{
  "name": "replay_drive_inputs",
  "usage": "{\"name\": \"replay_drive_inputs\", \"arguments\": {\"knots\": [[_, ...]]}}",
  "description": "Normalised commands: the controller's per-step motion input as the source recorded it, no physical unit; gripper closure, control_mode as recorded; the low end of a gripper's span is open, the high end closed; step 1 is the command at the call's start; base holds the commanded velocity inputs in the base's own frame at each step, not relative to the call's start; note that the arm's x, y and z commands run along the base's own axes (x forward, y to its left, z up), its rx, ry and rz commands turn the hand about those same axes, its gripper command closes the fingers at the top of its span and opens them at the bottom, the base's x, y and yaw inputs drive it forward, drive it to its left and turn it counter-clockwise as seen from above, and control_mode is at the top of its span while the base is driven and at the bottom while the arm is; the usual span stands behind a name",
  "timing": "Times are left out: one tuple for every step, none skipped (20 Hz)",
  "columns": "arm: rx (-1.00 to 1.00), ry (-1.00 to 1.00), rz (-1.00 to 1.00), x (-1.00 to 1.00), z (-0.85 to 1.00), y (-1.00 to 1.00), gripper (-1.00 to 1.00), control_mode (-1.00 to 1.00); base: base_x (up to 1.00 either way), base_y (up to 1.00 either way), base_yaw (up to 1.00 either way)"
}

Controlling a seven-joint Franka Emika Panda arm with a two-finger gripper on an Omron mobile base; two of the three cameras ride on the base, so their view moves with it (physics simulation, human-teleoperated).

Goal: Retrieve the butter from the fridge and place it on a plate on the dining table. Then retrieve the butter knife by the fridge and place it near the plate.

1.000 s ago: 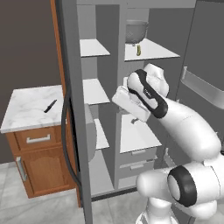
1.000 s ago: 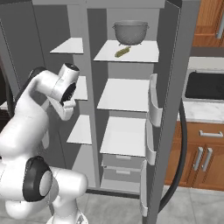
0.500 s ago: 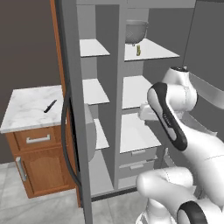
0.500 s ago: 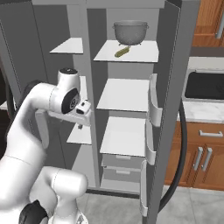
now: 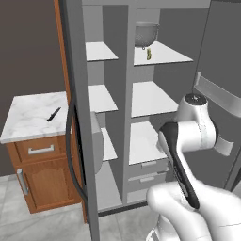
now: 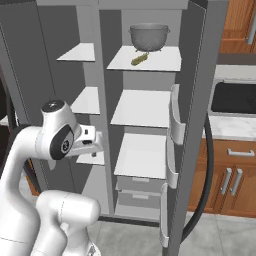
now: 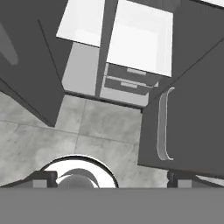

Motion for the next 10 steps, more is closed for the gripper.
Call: {"name": "replay_drive_inputs", "arguments": {"knots": [[-0.06,0.0,-0.01,0.0,0.0,0.11,-1.0,-1.0,0.0,0.0,0.0],[0.0,0.0,-0.09,0.14,0.0,0.0,-1.0,-1.0,0.0,0.0,0.0],[0.05,0.0,-0.16,0.06,0.0,0.0,-1.0,-1.0,0.0,0.0,0.0],[0.12,0.03,-0.19,0.06,0.0,0.0,-1.0,-1.0,0.0,0.0,0.0],[0.16,0.09,-0.23,0.12,0.0,0.0,-1.0,-1.0,0.0,0.0,0.0],[0.21,0.13,-0.25,0.06,0.06,0.0,-1.0,-1.0,0.0,0.0,0.0],[0.2,0.2,-0.22,0.0,0.22,0.0,-1.0,-1.0,0.0,0.0,0.0],[0.15,0.24,-0.15,0.0,0.23,0.0,-1.0,-1.0,0.0,0.0,0.0],[0.08,0.17,-0.11,0.0,0.17,0.0,-1.0,-1.0,0.0,0.0,0.0],[0.05,0.09,-0.07,0.0,0.09,-0.04,-1.0,-1.0,0.0,0.0,0.0]]}}
